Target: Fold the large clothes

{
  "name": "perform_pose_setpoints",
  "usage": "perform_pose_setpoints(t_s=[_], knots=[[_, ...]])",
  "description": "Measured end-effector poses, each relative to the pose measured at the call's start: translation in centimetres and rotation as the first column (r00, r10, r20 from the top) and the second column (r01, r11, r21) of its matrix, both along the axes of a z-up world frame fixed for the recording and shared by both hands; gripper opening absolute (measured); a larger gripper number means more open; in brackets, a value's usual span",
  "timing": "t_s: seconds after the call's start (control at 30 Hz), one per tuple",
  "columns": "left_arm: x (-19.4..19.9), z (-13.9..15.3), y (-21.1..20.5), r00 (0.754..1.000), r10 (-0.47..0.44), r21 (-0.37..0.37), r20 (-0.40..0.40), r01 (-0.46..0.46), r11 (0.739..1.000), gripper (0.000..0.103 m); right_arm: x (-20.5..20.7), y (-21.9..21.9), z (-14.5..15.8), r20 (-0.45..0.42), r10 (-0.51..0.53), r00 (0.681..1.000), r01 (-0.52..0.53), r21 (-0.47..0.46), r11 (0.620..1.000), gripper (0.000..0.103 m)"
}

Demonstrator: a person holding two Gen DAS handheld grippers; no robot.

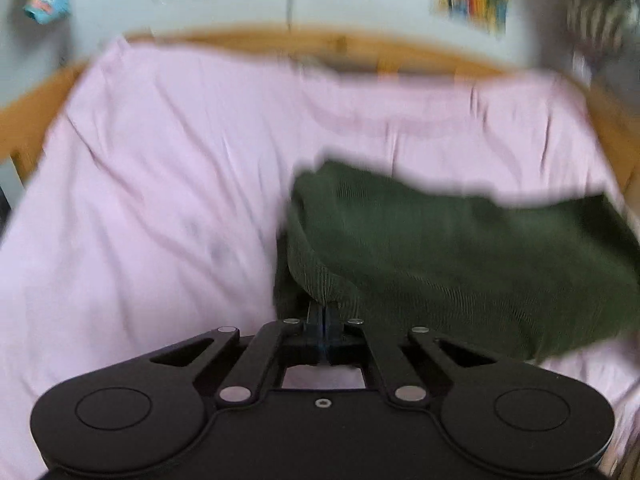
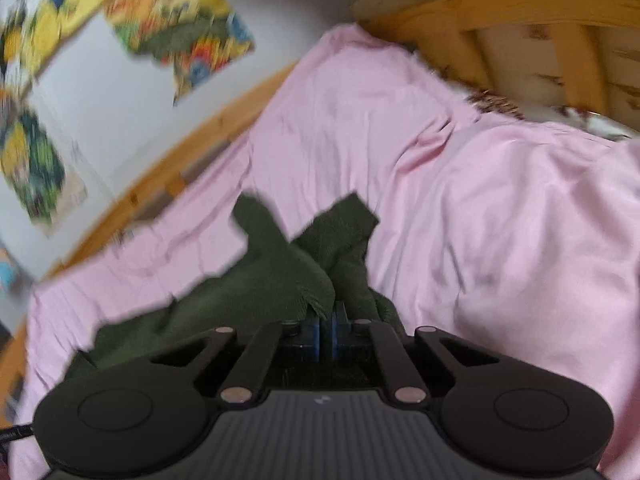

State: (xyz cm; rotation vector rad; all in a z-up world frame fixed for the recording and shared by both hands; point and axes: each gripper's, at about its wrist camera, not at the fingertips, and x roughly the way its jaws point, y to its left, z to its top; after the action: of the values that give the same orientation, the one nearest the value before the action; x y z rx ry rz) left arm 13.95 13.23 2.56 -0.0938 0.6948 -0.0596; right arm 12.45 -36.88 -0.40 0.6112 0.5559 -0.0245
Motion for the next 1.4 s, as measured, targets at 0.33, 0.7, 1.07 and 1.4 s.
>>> perform_pose_setpoints(t_s=[0.33, 0.7, 1.07, 1.4], knots=[[2.5, -2.4, 0.7, 0.982, 0.019, 0.031, -0.190, -0.014, 0.999, 0.002, 0.5, 1.1, -0.7, -0.064, -0.004, 0.998, -0.001, -0.084, 0.996, 0.017], [4.2, -1.9, 0.6, 0.986, 0.079, 0.029, -0.144, -0.075, 0.997, 0.043, 3.8, 0.6, -0.5, 0.073, 0.052, 0.996, -0.047, -0.075, 0.996, 0.037], [6.7, -4.5, 1.7, 0.959, 0.194, 0.056, -0.204, -0.186, 0.981, 0.000, 5.9, -0.4, -2.4, -0.007, -0.066, 0.998, 0.065, -0.137, 0.988, 0.004], [4.2, -1.4, 0.7, 0.983, 0.166, 0.048, -0.075, -0.163, 0.985, 0.060, 3.0, 1.8, -0.1, 0.130, -0.006, 0.991, 0.030, -0.184, 0.982, 0.092]])
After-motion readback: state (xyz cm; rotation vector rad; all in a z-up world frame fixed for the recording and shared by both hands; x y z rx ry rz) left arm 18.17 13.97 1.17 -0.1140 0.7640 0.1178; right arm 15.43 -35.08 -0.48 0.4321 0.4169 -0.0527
